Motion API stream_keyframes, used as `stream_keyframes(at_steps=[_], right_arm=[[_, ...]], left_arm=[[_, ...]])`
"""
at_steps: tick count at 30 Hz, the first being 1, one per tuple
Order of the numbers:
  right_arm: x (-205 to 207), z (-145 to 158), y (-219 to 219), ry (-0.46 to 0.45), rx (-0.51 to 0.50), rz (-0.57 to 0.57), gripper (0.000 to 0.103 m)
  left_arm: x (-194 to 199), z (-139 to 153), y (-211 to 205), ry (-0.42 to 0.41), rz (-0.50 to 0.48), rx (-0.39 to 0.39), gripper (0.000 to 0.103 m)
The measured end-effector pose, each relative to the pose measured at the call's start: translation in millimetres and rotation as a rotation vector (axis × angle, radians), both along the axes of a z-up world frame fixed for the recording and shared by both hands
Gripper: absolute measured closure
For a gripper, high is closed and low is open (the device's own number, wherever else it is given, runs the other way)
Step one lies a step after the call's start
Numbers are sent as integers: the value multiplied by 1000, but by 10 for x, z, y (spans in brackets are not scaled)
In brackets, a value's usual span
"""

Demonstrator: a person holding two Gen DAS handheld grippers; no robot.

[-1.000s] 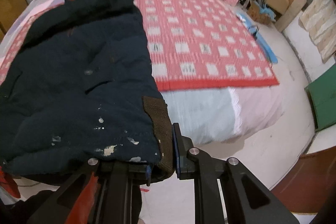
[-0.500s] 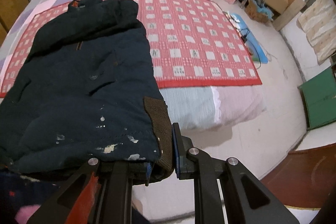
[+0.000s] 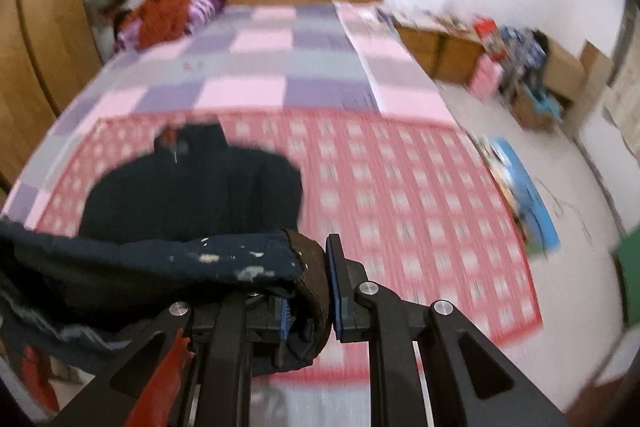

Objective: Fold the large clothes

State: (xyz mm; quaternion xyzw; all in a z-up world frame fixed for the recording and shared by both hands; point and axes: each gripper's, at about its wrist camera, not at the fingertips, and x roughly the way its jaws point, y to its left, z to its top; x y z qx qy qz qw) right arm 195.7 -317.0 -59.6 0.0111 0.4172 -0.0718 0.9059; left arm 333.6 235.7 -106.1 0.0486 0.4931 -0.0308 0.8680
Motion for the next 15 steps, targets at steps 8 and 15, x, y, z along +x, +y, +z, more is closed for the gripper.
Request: stream_keyframes(at_steps=[8,15], right_arm=[[2111,-583,-298,41,-14,-5,88],[3343,-1772,-485,236,9,-141,88]], left_arm=[[2009,-840,-456,94,-59,7,94],[3017,-2201,-739,345,-16,55,74]])
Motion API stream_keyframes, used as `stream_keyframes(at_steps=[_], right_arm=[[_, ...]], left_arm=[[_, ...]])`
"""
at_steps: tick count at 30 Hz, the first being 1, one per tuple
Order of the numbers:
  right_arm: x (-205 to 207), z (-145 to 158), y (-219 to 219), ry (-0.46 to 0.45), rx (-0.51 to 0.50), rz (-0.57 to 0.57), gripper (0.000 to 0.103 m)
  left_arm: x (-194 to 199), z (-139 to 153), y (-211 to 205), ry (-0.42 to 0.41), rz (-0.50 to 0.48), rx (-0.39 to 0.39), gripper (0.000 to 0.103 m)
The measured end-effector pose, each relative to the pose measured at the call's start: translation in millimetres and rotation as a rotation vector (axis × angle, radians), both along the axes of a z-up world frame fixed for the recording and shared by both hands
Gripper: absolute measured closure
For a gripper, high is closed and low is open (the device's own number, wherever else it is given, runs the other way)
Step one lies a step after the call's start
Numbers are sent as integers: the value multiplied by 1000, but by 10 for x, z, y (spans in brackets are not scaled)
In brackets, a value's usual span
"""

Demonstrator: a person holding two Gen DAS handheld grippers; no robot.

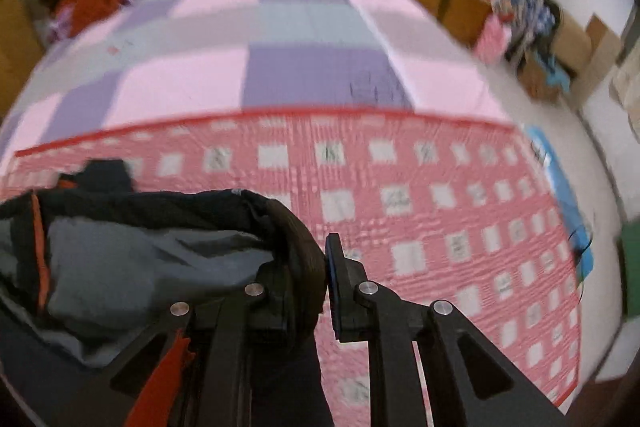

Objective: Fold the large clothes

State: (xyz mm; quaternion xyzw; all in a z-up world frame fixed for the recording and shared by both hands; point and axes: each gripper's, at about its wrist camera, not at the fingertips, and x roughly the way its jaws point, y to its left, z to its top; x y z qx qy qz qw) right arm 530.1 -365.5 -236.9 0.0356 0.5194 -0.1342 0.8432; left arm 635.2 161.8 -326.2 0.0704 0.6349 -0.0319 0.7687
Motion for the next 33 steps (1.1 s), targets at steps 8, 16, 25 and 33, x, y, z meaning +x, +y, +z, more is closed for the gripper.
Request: stream_keyframes(at_steps=[8,16,25,33], right_arm=[[166,-955,-37,80,22,-83,82],[180,-738,-125,39,87,4,75],[-532,150,-223,-154,291,66,19],[-1599,-139,1298,-29,24,372,19]], left_arm=[[-51,-433,43,-73,41,-46,50],[-181,167,560,-34,10,-386,43],[-1050,1055,630,-306,48,-250,29],[-2487,784,-750,-301,-197,-401,26]])
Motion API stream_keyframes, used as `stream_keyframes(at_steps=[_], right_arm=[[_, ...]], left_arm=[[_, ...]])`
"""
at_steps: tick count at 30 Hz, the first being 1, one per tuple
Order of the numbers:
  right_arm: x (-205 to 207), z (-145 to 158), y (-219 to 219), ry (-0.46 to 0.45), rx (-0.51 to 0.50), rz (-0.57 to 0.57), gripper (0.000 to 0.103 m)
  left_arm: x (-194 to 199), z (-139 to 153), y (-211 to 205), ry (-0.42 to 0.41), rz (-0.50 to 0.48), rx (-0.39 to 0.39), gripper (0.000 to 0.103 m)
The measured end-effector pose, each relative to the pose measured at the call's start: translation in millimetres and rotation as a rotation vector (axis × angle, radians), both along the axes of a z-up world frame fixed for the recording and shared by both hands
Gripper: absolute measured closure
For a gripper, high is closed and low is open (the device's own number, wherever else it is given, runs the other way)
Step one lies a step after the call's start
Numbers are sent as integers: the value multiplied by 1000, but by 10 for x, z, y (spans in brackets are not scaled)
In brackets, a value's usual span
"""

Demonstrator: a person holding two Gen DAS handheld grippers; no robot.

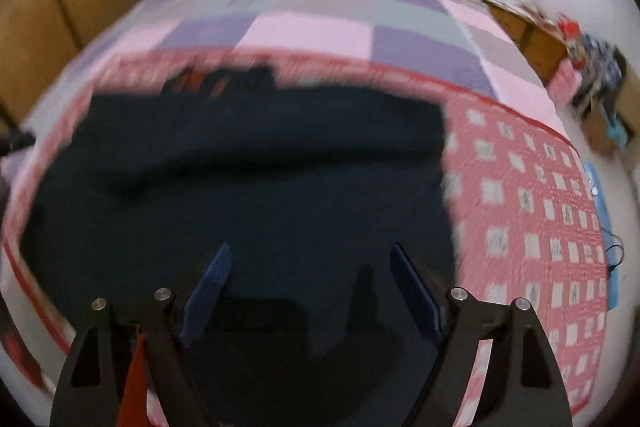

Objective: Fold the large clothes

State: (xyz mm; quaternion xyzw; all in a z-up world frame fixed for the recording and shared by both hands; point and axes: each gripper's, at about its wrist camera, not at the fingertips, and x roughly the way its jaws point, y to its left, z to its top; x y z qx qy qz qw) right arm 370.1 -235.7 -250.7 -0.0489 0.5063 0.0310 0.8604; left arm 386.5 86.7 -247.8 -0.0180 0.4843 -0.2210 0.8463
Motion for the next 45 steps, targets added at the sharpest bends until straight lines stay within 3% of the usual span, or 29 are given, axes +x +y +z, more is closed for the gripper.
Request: stream_keyframes(at_steps=[3,4,6,9,13,17,20,23,26,28,30,33,35,39,43,45], right_arm=[[-67,-468,208,59,-78,-19,18],[-49,-557,227,55,-88,-33,11],[179,-701,293,34,-117,-62,1],[787,-788,406,-2,-154,-53,0],[1457,-800,516,-22,-168,-57,0],[1764,-793,566,0,-126,-60,0],[1565,-496,561,-87,-86,-63,4],[979,-182,494,-199,-74,-88,4],[559,-232,430,-188,-153,-135,4],[614,-538,339,-83,-186,-147,4],[726,-722,185,-69,-133,-162,0],[1160,-729,23,-91,-147,-186,0],[1351,-729,-160,-70,-106,-227,0],[1379,-659,-328,-50,-110,-262,0],[914,-323,-177,-198,-113,-209,1],[714,-200,128,-271,-108,-131,1]], left_arm=[[-123,-417,-336,-13,-2,62,25],[-52,-555,-377,-28,6,78,24],[146,-649,-397,-118,14,98,10],[613,-665,-458,-196,36,151,0],[1263,-697,-432,-154,130,191,0],[1417,-764,-409,-119,170,205,0],[1342,-837,-356,-121,179,194,0],[1298,-873,-367,-129,178,192,0],[1311,-877,-368,-120,175,187,0],[1311,-840,-351,-119,169,177,0],[1304,-817,-304,-150,158,188,0],[1455,-820,-87,-115,218,188,0],[1531,-764,92,-89,291,196,0],[1399,-687,423,-72,331,251,3],[920,-483,432,-150,259,232,3],[710,-440,274,-171,213,203,3]])
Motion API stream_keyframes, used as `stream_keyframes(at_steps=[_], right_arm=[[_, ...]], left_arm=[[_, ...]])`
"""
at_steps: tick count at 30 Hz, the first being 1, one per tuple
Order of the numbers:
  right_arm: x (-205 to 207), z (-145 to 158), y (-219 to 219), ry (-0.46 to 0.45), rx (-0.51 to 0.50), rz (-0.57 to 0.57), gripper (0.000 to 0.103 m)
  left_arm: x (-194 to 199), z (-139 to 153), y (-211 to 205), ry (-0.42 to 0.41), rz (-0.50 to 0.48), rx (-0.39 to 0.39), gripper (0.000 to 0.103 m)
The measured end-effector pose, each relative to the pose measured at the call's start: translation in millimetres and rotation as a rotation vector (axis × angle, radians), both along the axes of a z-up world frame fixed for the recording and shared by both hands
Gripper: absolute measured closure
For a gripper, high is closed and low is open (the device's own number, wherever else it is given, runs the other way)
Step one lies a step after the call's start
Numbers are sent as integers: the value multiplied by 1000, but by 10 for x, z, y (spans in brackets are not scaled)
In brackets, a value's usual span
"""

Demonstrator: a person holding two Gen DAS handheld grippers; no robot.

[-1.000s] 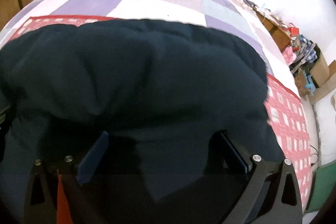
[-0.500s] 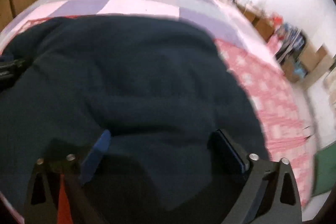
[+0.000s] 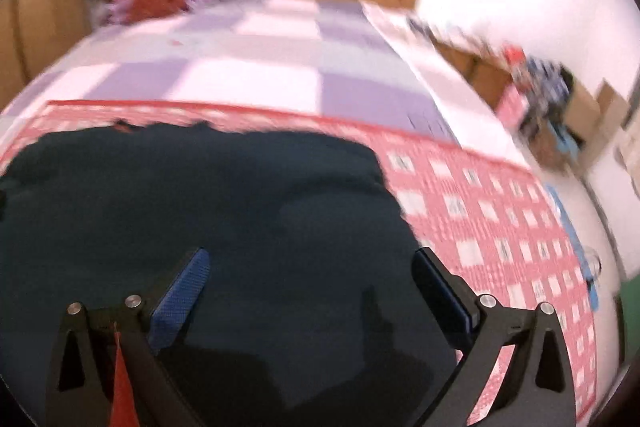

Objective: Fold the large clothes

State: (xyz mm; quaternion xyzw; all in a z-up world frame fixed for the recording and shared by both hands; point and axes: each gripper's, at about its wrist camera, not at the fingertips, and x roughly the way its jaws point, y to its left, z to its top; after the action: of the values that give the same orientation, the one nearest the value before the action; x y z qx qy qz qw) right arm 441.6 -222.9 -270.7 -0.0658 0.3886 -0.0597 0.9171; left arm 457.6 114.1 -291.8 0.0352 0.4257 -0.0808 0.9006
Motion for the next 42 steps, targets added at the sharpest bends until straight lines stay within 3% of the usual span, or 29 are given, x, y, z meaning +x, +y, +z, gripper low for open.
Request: stream_keyframes(at_steps=[3,4,7,8,12,15,20,25,42], right_arm=[[-49,-22,540,1,-10,140,1],[-19,-81,768,17,-26,204,1],[261,-402,1106,136,-99,269,1],[422,-506,1052,182,-89,246,0],[928,-538,398,204,8,-8,0],[1085,-530,-28,226,23,-112,0],[972,-501,-400,227,-23,-146,0],[716,-468,-853,213,14,-230,0],[429,-384,-1050,188,4,-321,0]], left_arm=[[-162,-86,-351,23,-93,-34,3],[-135,-183,-474,37,-120,5,2],[139,-349,-487,69,-102,22,0],[242,-340,-437,83,-78,12,0],[617,-333,-229,145,11,2,0],[737,-388,-66,180,64,-4,0],[706,-454,58,175,87,4,0],[699,-459,61,167,82,23,0],[604,-439,222,157,89,59,0]])
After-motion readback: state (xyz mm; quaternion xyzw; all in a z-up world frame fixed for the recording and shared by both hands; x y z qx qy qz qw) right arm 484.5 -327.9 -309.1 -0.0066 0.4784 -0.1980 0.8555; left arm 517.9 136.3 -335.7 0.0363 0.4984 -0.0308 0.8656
